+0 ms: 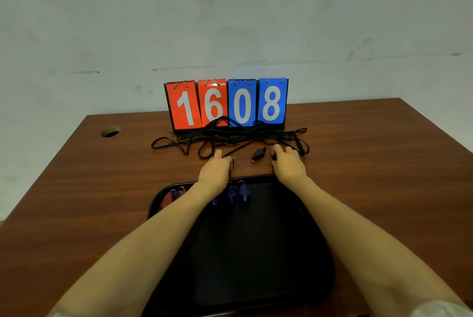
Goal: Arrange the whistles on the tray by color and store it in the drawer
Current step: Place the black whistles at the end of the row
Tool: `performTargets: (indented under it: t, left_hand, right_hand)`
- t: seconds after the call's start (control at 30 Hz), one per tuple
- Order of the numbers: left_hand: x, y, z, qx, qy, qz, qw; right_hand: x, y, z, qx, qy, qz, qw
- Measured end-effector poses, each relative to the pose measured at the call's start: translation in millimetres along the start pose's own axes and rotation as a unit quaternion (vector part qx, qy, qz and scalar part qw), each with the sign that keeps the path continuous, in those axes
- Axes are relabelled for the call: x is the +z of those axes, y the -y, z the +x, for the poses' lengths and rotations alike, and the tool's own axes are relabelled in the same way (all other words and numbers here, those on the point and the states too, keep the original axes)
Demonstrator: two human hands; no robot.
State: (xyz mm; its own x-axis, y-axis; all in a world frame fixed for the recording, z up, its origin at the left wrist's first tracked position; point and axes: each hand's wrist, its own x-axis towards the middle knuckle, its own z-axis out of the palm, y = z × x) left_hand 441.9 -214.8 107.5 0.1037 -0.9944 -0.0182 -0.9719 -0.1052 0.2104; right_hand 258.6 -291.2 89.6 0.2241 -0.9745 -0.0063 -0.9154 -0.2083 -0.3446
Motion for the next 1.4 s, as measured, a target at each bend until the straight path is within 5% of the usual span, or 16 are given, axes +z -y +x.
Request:
performTargets:
  t: [0.2,0.63,1.4]
  left_hand:
    - [-16.7,-3.9,-22.6,0.002,-0.076,-0.116,0.99]
    - [-48.0,-47.9,-98.8,-0.018,-0.103,-0.247,0.963]
    - [29.6,-85.8,-107.9,0.052,-0.078,0.05,0.994]
  right_hand:
    - [-20.5,0.8,-30.2,0.019,-0.069,0.118,0.99]
    - [-64.6,18.0,-119.3,-0.012,-0.029,0.189,0.982]
    - [-43.5,-17.6,-140.5,0.031,0.002,0.19,0.981]
